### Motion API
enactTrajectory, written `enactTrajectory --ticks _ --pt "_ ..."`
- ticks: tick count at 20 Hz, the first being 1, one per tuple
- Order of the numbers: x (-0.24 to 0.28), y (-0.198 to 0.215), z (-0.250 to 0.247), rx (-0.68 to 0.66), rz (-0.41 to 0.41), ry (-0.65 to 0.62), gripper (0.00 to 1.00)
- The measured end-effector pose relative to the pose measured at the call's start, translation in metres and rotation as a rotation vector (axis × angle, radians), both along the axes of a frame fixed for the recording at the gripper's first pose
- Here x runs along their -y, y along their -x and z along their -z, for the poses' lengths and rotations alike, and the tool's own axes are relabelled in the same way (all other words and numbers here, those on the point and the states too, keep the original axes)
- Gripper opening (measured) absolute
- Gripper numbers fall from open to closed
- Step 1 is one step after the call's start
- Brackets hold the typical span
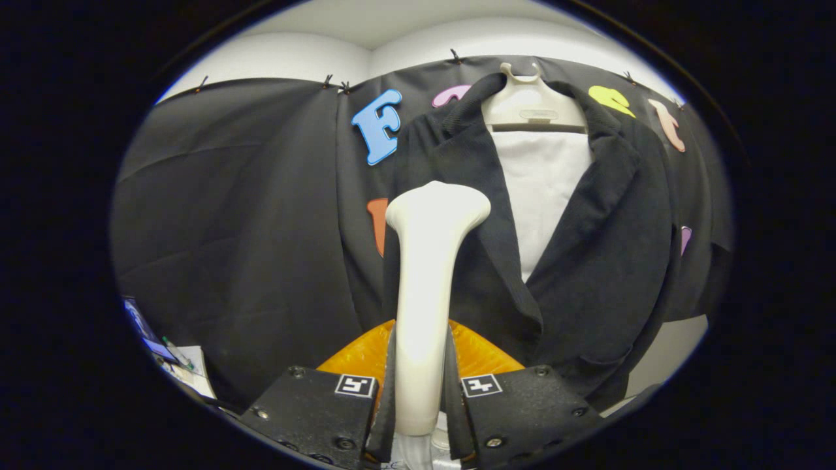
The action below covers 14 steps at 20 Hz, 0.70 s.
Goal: Iron the clothes twice with a garment steamer, once on the left side and once on the right side.
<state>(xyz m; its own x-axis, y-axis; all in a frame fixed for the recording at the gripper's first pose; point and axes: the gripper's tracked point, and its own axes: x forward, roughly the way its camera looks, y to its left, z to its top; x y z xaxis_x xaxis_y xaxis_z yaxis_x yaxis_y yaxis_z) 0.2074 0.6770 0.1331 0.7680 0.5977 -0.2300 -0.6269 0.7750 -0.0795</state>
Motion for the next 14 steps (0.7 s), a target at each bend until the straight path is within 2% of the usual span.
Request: enactTrajectory --ticks 14 --pt "0.035 0.010 0.061 -0.103 0.027 0.048 0.35"
